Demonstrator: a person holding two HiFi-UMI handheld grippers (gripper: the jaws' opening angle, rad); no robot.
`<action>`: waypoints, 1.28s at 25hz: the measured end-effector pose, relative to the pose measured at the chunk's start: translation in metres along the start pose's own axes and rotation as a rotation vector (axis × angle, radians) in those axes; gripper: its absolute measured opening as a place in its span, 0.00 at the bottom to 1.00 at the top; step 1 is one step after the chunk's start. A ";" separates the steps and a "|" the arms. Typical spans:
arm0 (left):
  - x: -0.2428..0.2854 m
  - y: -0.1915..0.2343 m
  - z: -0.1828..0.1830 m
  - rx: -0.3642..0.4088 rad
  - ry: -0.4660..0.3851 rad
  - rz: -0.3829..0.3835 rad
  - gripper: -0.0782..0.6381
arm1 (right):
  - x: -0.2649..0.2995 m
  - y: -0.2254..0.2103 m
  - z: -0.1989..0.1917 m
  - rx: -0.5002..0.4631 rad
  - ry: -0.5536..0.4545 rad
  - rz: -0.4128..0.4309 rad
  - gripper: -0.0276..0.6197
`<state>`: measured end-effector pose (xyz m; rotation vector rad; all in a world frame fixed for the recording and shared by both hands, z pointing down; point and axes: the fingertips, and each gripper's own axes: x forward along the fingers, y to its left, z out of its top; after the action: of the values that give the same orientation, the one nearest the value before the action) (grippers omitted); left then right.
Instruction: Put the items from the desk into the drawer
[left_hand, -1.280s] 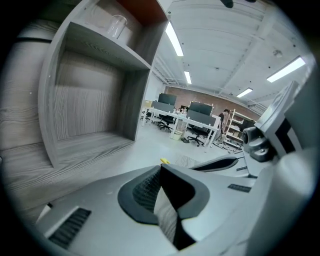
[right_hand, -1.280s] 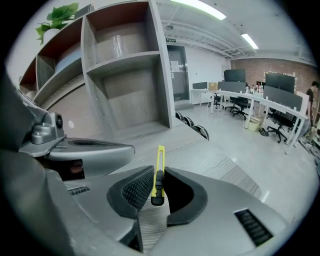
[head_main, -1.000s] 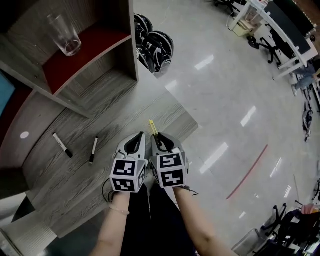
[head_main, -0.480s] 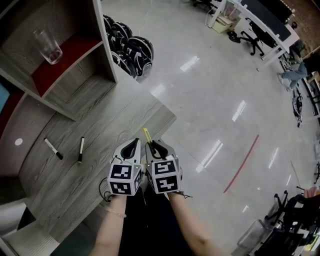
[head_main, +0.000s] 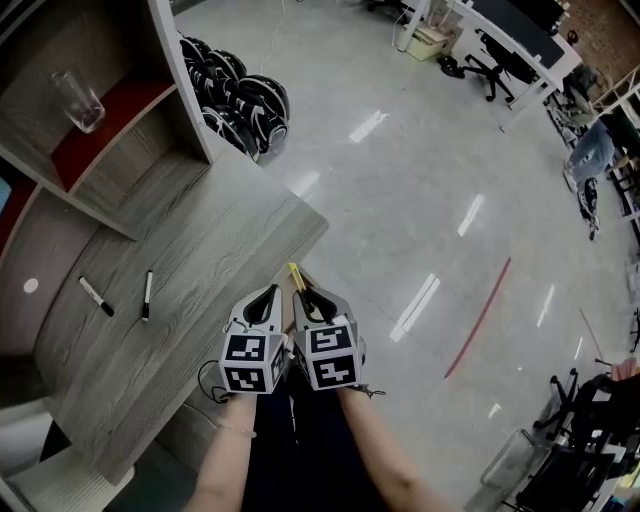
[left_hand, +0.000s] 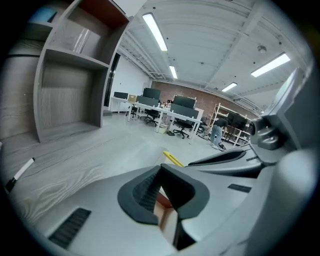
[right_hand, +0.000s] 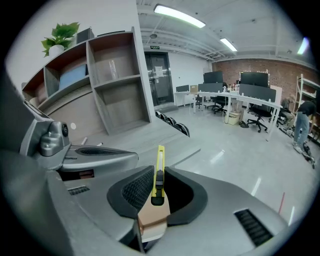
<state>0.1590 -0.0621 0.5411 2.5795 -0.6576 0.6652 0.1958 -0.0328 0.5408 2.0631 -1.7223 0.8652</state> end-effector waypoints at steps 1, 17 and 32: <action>0.000 -0.003 -0.003 0.001 0.003 -0.002 0.15 | -0.002 -0.003 -0.002 -0.001 0.000 -0.004 0.16; 0.011 -0.022 -0.064 -0.013 0.076 0.018 0.15 | 0.000 -0.019 -0.070 0.024 0.085 0.020 0.16; 0.033 -0.003 -0.128 -0.045 0.134 0.033 0.15 | 0.066 -0.023 -0.120 0.010 0.154 0.065 0.16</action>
<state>0.1418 -0.0098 0.6612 2.4624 -0.6649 0.8172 0.1945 -0.0073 0.6771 1.9011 -1.7137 1.0256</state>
